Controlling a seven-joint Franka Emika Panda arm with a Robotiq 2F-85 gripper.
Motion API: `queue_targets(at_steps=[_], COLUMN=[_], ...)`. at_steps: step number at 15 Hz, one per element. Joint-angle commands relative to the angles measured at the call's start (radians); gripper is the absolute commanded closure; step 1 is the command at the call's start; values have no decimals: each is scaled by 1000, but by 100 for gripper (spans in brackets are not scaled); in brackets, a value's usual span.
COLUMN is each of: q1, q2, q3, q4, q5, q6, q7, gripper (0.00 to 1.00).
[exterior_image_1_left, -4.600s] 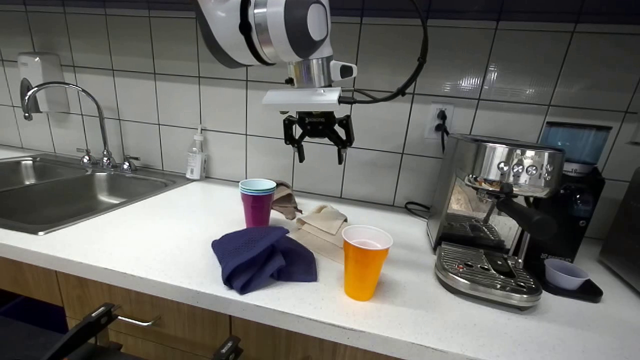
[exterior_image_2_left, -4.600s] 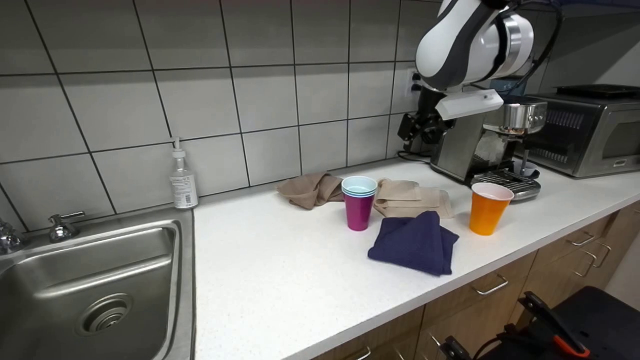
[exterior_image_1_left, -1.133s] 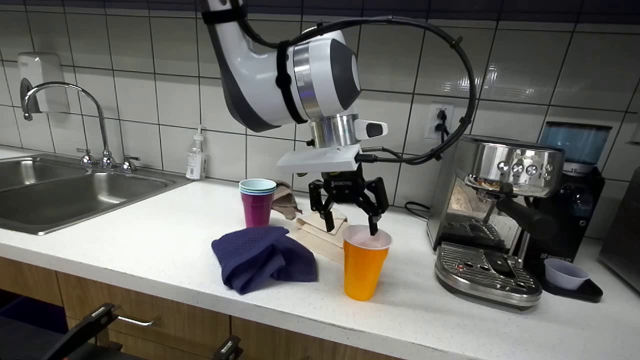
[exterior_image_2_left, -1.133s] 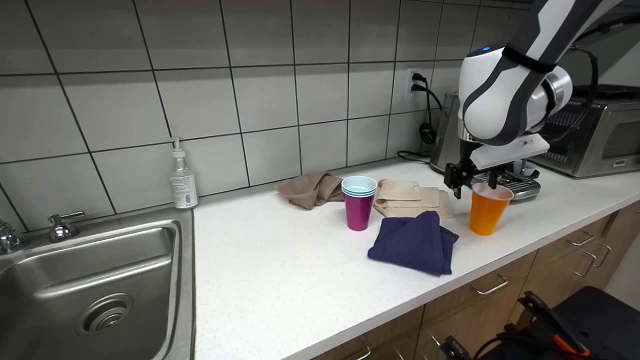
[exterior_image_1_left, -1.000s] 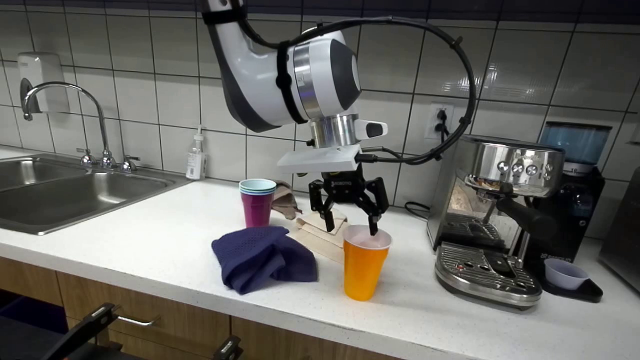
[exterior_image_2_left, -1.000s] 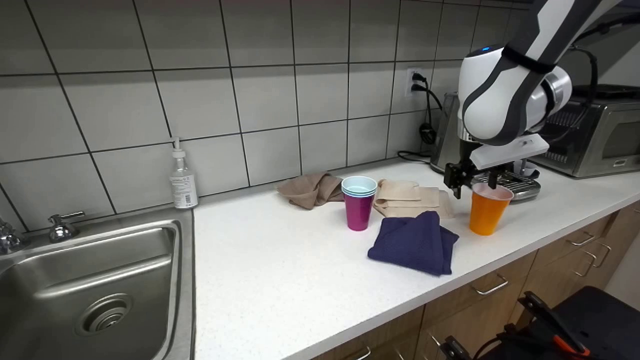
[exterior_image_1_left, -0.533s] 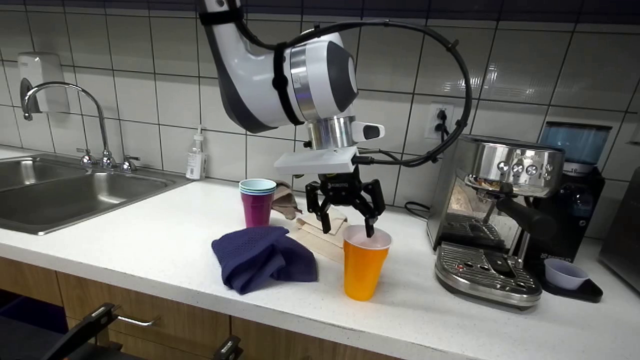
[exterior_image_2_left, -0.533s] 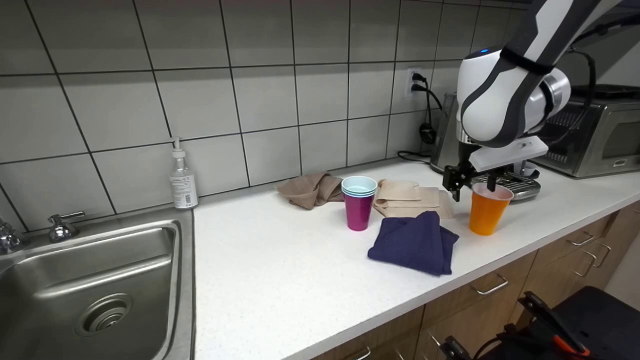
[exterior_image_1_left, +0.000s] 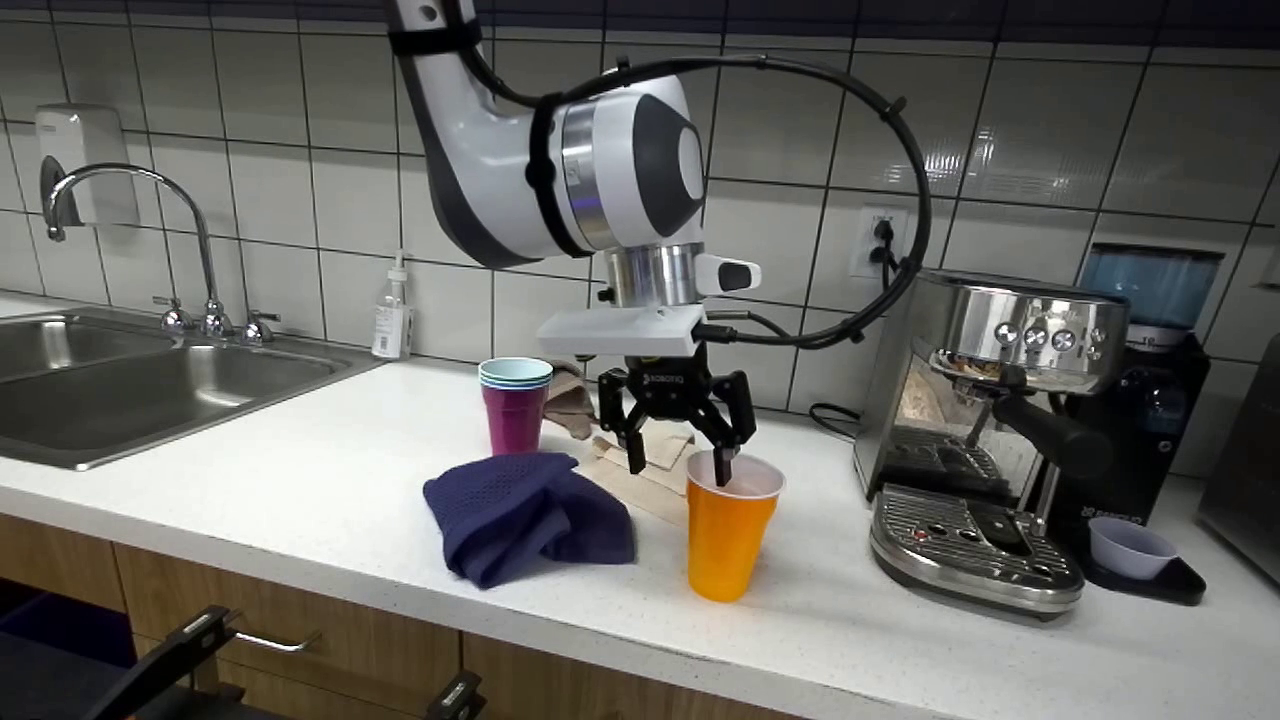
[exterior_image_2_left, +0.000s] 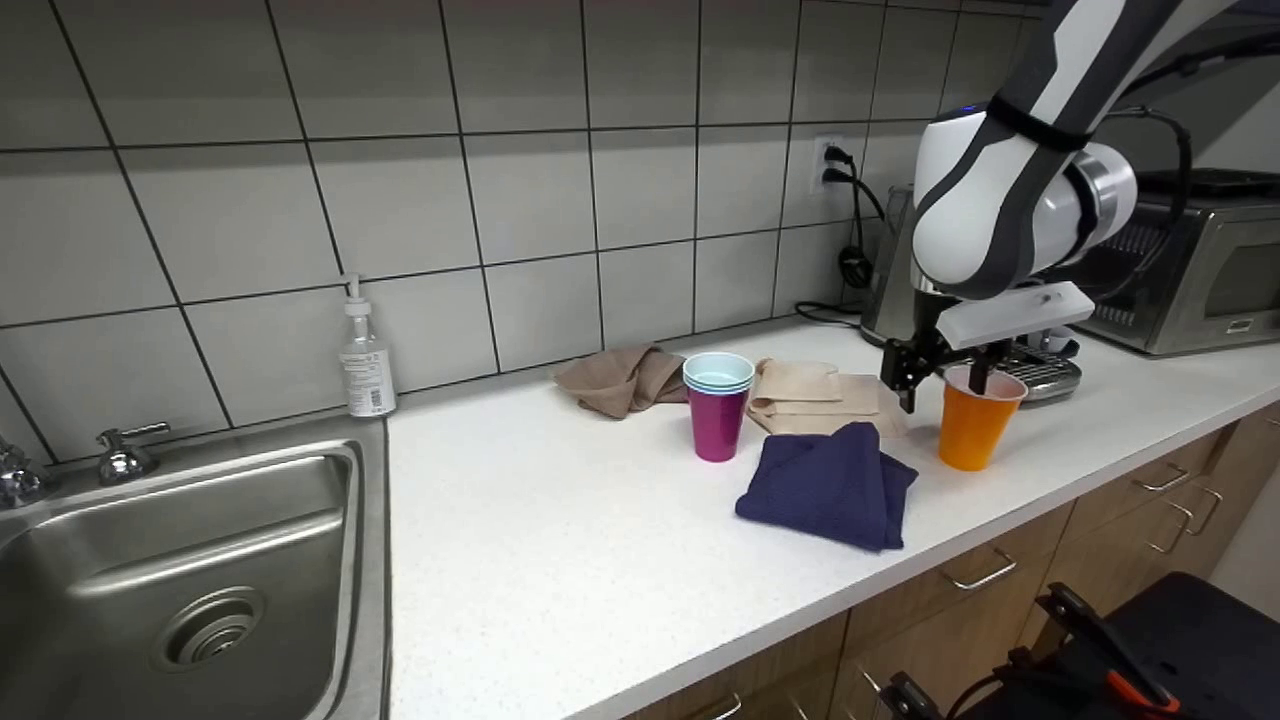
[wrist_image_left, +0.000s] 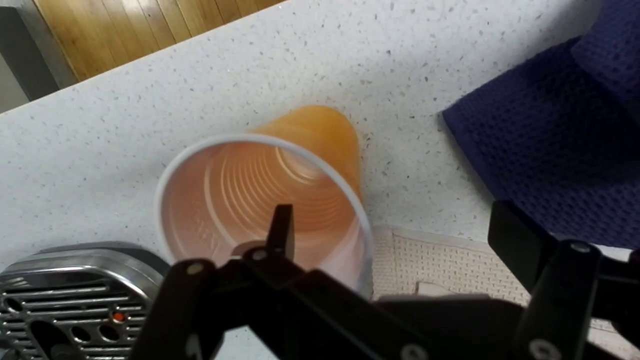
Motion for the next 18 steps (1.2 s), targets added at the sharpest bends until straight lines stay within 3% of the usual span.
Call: queue_targets(at_steps=[1,2,11,12,18], q1=[-6,-6,-10,-10,-18], q2=[10,9,12,13,-17], q3=[4,3,-5,-7,-17], q4=[5,4,7,7,-3], q5=[45,48,58,55,46], q6=[29,38,62,64,57], q7=[-68,-80,-141,-144,-190], gripper=[10,26,95,100,99])
